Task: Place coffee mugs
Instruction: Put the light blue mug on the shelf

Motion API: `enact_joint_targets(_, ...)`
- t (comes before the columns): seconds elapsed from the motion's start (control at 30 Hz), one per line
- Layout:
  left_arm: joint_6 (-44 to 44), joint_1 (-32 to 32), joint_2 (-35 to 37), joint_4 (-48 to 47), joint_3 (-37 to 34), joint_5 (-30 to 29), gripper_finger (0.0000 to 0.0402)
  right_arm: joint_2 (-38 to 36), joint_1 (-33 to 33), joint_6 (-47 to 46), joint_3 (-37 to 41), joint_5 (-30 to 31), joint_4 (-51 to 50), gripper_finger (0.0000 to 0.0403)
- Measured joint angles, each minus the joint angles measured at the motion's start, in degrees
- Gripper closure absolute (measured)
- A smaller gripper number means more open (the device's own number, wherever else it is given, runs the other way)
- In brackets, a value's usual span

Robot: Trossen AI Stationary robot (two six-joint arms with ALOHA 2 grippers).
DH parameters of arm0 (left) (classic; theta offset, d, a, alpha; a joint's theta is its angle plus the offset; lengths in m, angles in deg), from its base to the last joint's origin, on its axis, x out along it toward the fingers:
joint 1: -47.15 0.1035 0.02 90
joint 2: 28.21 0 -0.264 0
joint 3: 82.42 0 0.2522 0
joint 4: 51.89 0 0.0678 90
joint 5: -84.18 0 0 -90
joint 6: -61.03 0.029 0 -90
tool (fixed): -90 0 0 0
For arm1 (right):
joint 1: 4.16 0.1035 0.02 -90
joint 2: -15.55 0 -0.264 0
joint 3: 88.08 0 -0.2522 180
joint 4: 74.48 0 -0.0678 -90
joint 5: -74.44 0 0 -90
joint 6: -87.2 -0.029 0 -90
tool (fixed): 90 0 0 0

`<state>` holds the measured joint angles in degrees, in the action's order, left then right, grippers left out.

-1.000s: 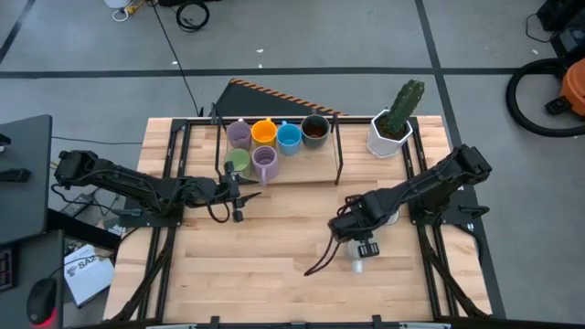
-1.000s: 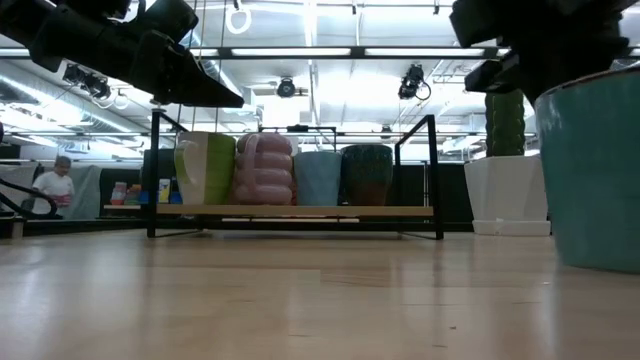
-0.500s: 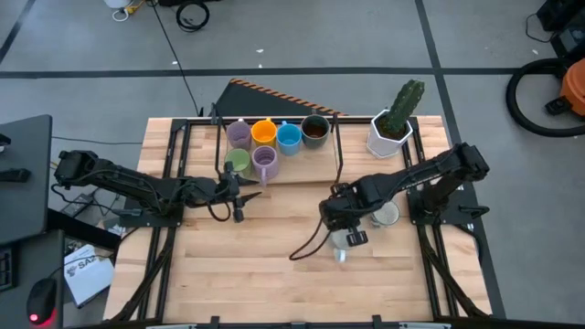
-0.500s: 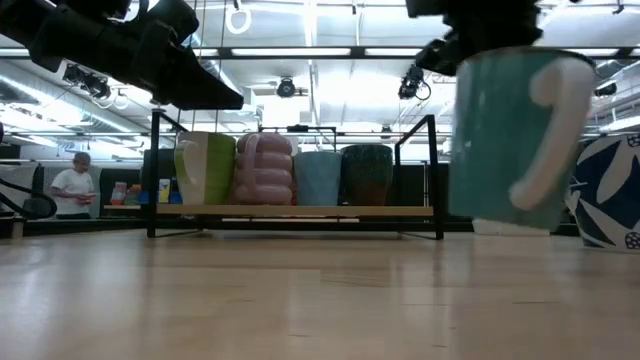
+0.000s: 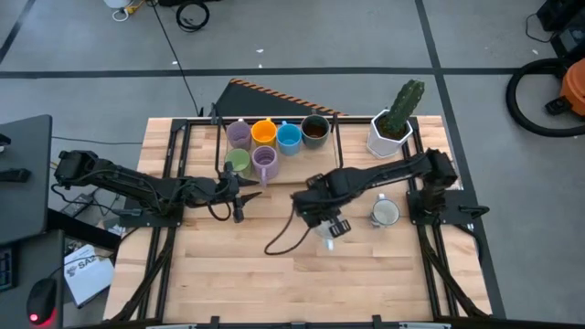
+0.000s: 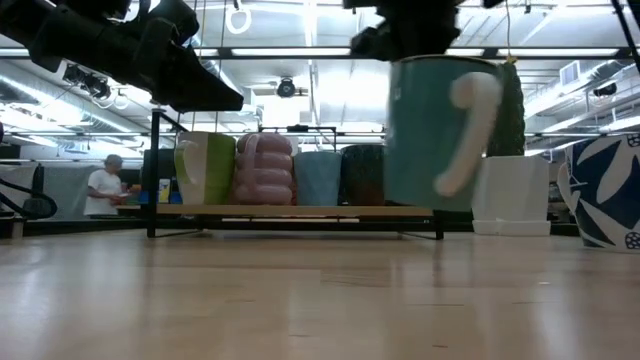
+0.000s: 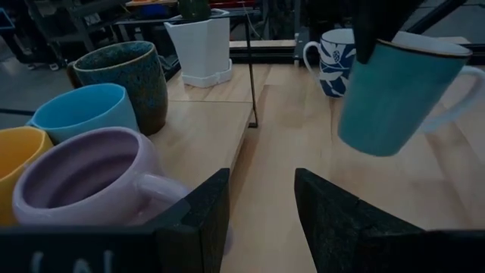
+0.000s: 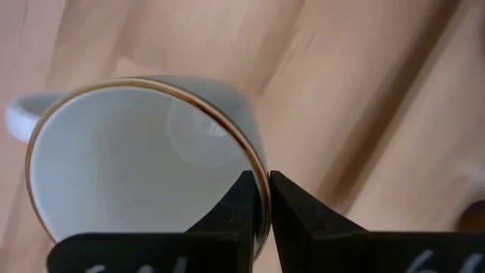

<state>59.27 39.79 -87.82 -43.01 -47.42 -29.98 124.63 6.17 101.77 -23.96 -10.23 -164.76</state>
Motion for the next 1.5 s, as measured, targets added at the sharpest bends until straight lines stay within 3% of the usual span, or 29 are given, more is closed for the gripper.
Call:
enact_joint_targets(0.27,-0.2,0.0,0.0,-0.2,0.0,0.0,0.0246,1.5,-4.7,8.1,-5.7,1.1,0.7,0.0366)
enact_joint_targets(0.8,0.0,0.1,0.0,0.3,0.0,0.0,0.0246,1.5,-16.4,23.5,-6.3,8.1,12.8,0.0364)
enact_joint_targets(1.03,0.9,0.1,0.0,0.2,0.0,0.0,0.0246,2.3,-20.7,25.1,-6.2,5.5,15.2,0.0364)
enact_joint_targets(1.5,1.0,0.1,0.0,0.2,0.0,0.0,0.0246,4.2,-22.6,26.3,-6.7,2.8,16.2,0.0364)
